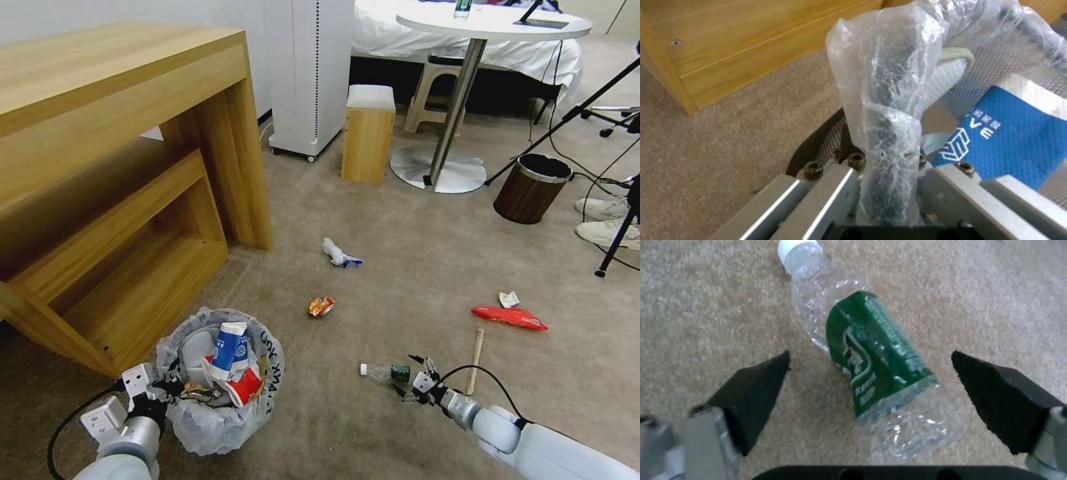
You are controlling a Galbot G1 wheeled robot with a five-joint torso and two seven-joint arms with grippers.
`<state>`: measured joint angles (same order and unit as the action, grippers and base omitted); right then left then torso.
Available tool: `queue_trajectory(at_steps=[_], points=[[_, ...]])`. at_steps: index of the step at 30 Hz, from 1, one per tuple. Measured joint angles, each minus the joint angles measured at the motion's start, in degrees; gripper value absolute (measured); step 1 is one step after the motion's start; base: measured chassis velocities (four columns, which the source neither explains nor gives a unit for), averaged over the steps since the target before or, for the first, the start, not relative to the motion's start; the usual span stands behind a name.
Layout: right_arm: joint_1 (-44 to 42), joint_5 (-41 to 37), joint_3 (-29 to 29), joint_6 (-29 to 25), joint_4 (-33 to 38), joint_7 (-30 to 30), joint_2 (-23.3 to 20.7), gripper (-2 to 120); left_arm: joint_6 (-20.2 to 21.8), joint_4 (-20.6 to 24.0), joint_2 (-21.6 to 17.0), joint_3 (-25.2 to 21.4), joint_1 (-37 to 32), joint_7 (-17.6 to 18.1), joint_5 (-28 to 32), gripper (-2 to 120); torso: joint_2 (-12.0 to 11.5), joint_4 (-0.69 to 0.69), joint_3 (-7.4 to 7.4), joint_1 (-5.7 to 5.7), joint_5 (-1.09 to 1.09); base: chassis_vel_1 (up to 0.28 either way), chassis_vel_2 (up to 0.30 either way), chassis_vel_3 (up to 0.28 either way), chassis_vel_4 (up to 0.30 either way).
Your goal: Pick up the trash bin and place the garbage on the floor into it.
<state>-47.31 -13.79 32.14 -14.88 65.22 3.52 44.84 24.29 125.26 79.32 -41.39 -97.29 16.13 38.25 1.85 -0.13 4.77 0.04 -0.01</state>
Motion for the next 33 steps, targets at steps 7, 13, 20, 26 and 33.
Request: queue_trajectory(at_steps=[7,13,20,26,33], points=[[-0.1,-0.1,0.0,-0.5,-0.9,0.3,0.6,66,0.0,-0.5,0.2,0.3,0.2,0.0,-0.1,0,0.0,0.0,0.0,0.0,0.0,0.0,0.0,0.0,0.0],[-0.4,-0.2,-0.3,-0.7,0.1,0.5,0.3,48,-0.1,-0.7,0.1,0.4,0.4,0.0,-0.1,0,0.0,0.0,0.0,0.0,0.0,0.0,0.0,0.0,0.0],[-2.0,-1.7,-2.1,-1.2,2.4,0.7,-0.2,19,-0.1,-0.7,-0.3,0.3,0.5,0.0,0.1,0,0.0,0.0,0.0,0.0,0.01,0.0,0.0,0.0,0.0],[-4.0,-4.0,-5.1,-2.6,5.7,0.9,-0.7,6,-0.2,-1.2,-0.4,0.3,0.6,0.0,0.1,0,0.0,-0.01,0.0,0.0,0.01,0.0,0.0,0.0,0.0],[-3.7,-12.2,-9.3,-12.8,14.3,-6.7,-2.4,6,-0.2,-1.3,-0.6,0.3,0.3,0.0,0.0,0,0.0,0.0,0.0,0.0,0.01,0.0,0.0,0.0,0.0]])
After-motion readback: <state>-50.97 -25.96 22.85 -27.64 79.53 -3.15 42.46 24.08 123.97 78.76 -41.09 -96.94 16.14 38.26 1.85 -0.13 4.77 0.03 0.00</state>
